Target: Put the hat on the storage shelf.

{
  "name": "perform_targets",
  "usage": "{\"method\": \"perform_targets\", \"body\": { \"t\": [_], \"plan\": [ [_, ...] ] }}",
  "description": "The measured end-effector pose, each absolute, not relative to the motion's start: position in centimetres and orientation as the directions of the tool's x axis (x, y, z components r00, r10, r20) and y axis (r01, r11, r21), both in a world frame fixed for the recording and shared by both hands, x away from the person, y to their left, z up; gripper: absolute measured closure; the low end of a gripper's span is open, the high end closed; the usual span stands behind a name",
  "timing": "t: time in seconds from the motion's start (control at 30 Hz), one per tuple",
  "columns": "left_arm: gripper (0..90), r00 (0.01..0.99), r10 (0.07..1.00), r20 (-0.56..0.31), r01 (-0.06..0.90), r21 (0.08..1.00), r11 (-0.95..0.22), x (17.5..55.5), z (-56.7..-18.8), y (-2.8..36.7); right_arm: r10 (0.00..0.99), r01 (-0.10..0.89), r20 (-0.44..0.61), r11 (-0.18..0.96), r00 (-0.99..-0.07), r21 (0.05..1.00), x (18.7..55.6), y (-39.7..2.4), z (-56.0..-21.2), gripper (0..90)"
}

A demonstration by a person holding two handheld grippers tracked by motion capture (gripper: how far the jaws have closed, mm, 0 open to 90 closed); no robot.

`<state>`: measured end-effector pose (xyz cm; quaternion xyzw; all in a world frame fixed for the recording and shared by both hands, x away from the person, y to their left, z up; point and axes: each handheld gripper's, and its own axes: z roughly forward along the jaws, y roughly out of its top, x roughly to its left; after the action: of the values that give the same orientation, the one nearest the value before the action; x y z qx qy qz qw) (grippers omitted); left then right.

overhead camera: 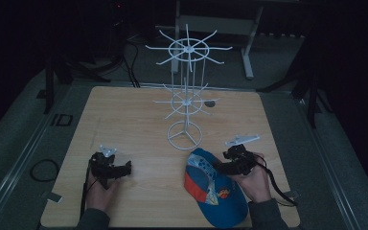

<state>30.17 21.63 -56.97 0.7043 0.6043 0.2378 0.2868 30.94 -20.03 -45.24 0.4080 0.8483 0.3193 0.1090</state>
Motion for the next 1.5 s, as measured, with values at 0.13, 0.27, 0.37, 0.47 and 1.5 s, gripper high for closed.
{"method": "perform_targets", "body": {
  "t": [0.13, 0.27, 0.37, 0.47, 1.5],
  "plan": [
    [3.5, 0.157, 0.988, -0.012, 0.715, 0.691, -0.105, 30.2, -57.0, 21.6, 0.754, 0.630, 0.095, 0.465, -0.650, 0.622, 31.5, -20.0, -45.3, 38.6],
    [3.5, 0.158, 0.987, -0.013, 0.715, 0.691, -0.105, 30.2, -57.0, 21.6, 0.743, 0.632, 0.093, 0.488, -0.662, 0.602, 31.8, -19.5, -45.4, 36.2],
    [3.5, 0.159, 0.987, -0.012, 0.715, 0.691, -0.106, 30.1, -57.0, 21.6, 0.735, 0.629, 0.081, 0.512, -0.673, 0.586, 32.1, -19.0, -45.8, 35.5],
    [3.5, 0.159, 0.987, -0.012, 0.715, 0.691, -0.107, 30.1, -57.0, 21.6, 0.732, 0.628, 0.071, 0.526, -0.678, 0.573, 32.3, -18.4, -46.2, 36.3],
    [3.5, 0.171, 0.985, -0.010, 0.714, 0.690, -0.117, 30.1, -56.9, 21.4, 0.719, 0.688, 0.086, 0.615, -0.690, 0.386, 35.2, -15.8, -49.5, 55.6]
  ]
}}
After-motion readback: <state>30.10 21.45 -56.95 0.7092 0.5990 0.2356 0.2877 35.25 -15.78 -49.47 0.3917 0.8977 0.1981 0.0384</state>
